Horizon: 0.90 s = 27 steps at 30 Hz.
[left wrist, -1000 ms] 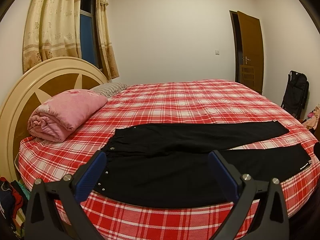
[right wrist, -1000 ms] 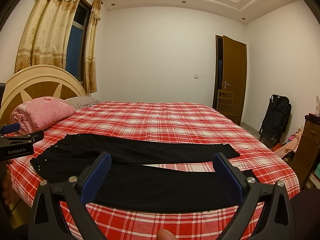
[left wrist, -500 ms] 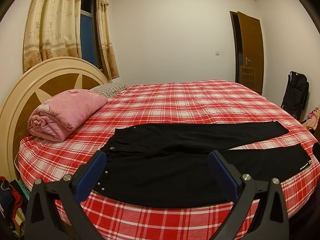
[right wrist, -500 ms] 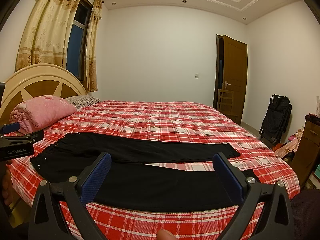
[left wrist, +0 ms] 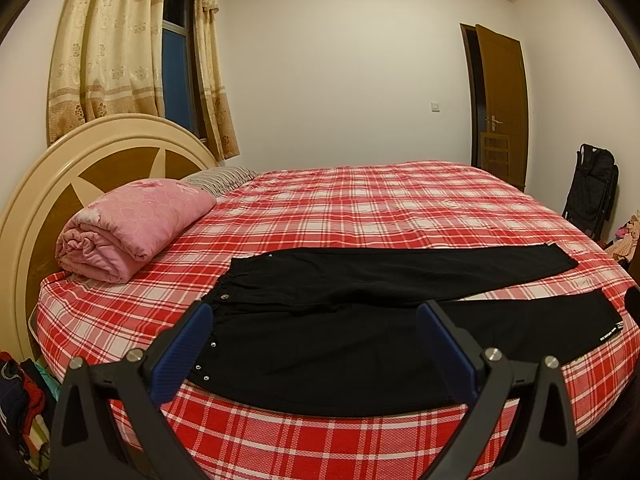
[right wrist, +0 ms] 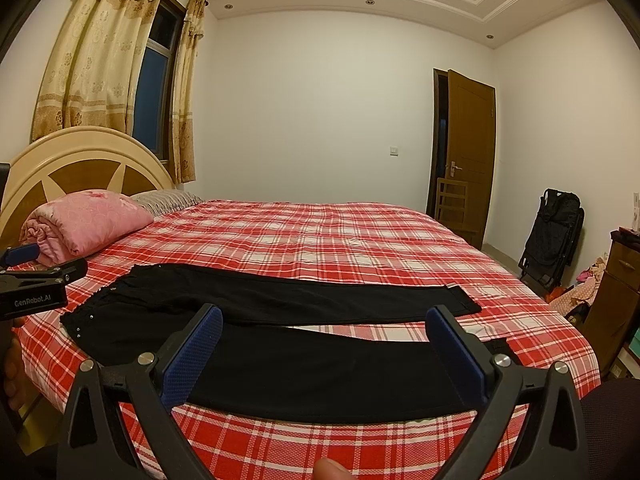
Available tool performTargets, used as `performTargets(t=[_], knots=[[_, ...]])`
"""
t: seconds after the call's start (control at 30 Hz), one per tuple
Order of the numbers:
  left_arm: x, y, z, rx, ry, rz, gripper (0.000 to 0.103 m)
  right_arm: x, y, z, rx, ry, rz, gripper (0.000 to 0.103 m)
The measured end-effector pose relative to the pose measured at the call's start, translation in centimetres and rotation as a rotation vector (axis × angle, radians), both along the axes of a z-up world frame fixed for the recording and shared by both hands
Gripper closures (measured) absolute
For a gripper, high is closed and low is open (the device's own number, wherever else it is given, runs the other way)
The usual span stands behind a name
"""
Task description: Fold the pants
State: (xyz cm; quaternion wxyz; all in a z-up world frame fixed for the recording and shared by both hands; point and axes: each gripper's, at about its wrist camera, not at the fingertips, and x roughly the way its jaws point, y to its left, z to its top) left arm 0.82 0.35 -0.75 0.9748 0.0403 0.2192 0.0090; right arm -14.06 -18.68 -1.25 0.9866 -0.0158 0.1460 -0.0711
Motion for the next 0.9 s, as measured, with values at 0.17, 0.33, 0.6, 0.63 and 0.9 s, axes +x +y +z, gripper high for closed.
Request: performTargets(t=[0.17, 0.33, 0.6, 0.63, 0.9], knots=[[-0.09, 0.24, -0.04, -0.004, -0.003, 0.003, 0.0, 0.03, -0.01, -0.03, 0.001, 0.001, 0.0, 0.001], [-0.15, 0.3, -0.04, -0.004, -0.006, 0.003, 0.0, 0.06, 0.12, -0.04, -0.002, 0.001, 0.001, 0.001], [-0.08, 0.34, -0.07, -0.005, -0.002, 0.003, 0.0, 0.27, 0.02, -0.21, -0.004, 0.008, 0.006, 0.001], [-0.08, 0.35, -0.08, -0.004, -0.001, 0.003, 0.0, 0.32, 0.01, -0.2, -0.005, 0.009, 0.007, 0.001], [-0.03, 0.31, -0.22, -0.001, 0.002, 0.003, 0.0, 0.6, 0.16, -0.67, -0.007, 0.021, 0.007, 0.001]])
